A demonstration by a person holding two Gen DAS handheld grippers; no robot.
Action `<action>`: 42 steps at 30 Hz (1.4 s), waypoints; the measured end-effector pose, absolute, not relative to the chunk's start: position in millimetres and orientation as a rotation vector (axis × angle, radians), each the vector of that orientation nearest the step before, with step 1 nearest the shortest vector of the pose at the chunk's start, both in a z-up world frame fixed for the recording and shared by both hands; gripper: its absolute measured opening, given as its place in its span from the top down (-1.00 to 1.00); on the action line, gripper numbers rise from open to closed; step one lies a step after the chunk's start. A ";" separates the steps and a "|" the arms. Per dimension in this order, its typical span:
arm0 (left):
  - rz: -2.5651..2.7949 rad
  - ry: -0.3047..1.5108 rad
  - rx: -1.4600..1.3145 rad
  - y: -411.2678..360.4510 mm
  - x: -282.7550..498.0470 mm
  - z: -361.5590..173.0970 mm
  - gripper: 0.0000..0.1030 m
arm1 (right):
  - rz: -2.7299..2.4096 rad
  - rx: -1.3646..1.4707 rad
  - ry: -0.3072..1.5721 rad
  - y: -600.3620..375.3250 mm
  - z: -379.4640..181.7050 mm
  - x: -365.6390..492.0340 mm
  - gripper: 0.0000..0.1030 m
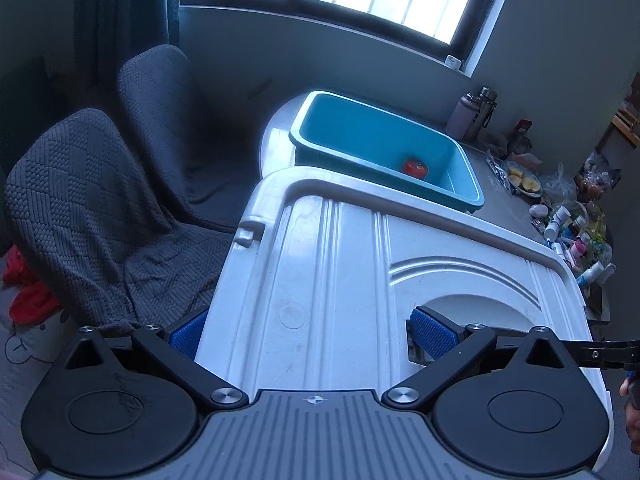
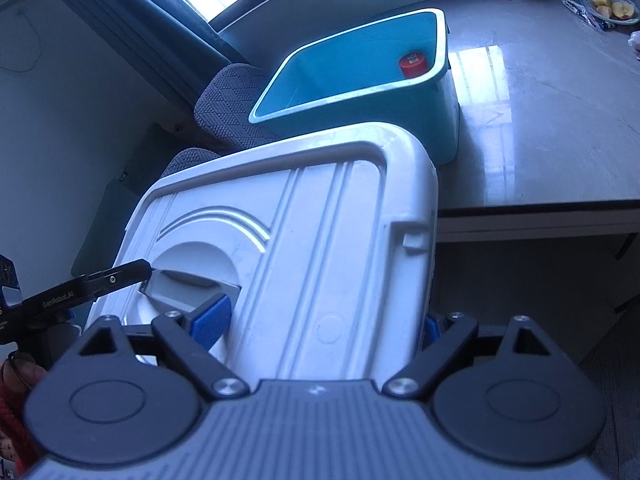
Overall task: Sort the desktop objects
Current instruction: 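Carry the white lid with both grippers over the blue bin, then lower the white lid onto the bin rim with both grippers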
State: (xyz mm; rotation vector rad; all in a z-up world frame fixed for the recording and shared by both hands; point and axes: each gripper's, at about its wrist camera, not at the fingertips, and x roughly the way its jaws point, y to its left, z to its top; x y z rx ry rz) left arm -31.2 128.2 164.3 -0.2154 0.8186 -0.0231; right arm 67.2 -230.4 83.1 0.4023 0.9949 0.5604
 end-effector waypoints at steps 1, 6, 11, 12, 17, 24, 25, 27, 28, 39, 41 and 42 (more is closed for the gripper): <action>-0.022 0.818 -0.214 128.2 -23.3 164.7 -1.00 | 0.560 0.405 0.995 -230.2 82.9 73.2 -0.76; -0.022 0.825 -0.210 124.9 14.7 166.1 -1.00 | 0.562 0.414 1.000 -231.2 79.8 102.9 -0.76; -0.020 0.819 -0.208 118.0 48.6 167.0 -1.00 | 0.565 0.416 0.991 -237.0 80.4 127.6 -0.76; -0.019 0.817 -0.209 117.0 53.0 167.5 -1.00 | 0.567 0.415 0.987 -239.0 81.2 131.4 -0.76; -0.010 0.813 -0.207 108.4 78.8 170.3 -1.00 | 0.576 0.413 0.989 -246.3 83.7 149.4 -0.76; -0.006 0.813 -0.207 98.0 102.4 170.4 -1.00 | 0.582 0.413 0.985 -256.0 88.7 168.9 -0.76; -0.007 0.814 -0.207 96.5 107.4 171.1 -1.00 | 0.581 0.414 0.983 -256.8 89.2 171.5 -0.76; -0.008 0.815 -0.206 93.7 117.0 172.2 -1.00 | 0.577 0.416 0.981 -258.2 90.4 177.4 -0.76; -0.009 0.816 -0.207 94.2 118.7 171.0 -1.00 | 0.576 0.417 0.980 -258.6 91.0 180.4 -0.76; -0.028 0.813 -0.200 92.9 184.7 174.4 -1.00 | 0.565 0.426 0.971 -259.0 96.3 232.9 -0.76; -0.031 0.813 -0.201 93.9 199.6 174.9 -1.00 | 0.561 0.426 0.969 -258.1 97.4 245.1 -0.76; -0.032 0.815 -0.201 94.6 207.6 174.9 -1.00 | 0.558 0.426 0.968 -257.0 97.8 251.6 -0.76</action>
